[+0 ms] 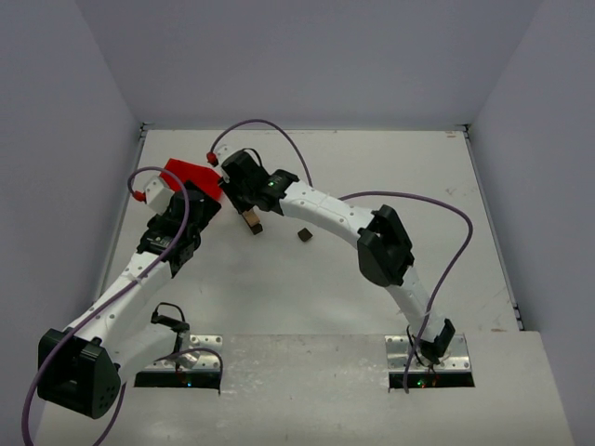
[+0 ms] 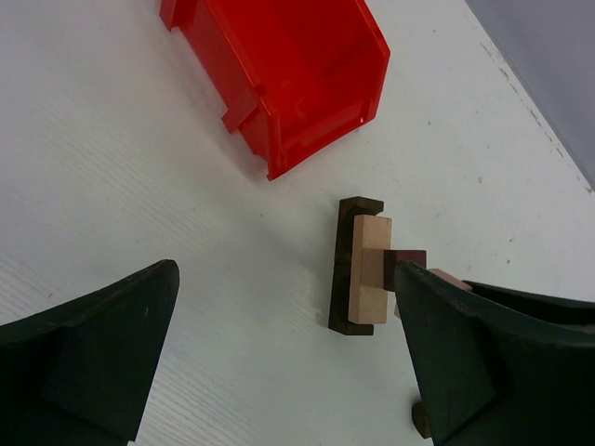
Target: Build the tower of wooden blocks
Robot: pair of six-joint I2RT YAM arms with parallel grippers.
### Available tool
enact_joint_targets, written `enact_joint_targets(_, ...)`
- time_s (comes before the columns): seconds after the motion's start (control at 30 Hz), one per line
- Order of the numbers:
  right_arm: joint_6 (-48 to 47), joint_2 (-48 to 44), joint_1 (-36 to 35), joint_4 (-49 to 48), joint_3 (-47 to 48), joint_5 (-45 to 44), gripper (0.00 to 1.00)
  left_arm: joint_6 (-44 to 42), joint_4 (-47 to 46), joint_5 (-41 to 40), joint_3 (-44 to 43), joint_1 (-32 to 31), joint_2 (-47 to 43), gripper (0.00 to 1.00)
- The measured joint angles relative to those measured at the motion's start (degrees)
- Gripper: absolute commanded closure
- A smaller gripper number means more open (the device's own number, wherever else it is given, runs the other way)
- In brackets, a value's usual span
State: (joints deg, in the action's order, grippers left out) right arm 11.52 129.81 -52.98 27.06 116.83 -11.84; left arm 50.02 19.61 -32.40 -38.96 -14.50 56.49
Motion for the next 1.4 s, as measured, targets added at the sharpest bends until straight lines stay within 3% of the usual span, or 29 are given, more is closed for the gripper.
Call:
enact_joint_targets(0.23,-1.4,4.1,0.4,0.9,5.4,-0.1,0.85,0.0,0.0,-0.2,0.0,0.0,0.0,0.0)
enact_joint_targets(1.4,-1.8,5.2,2.6,3.6,7.2,2.3,0.76,-3.1,-3.3,1.6,2.2,0.0,-3.7,0.0)
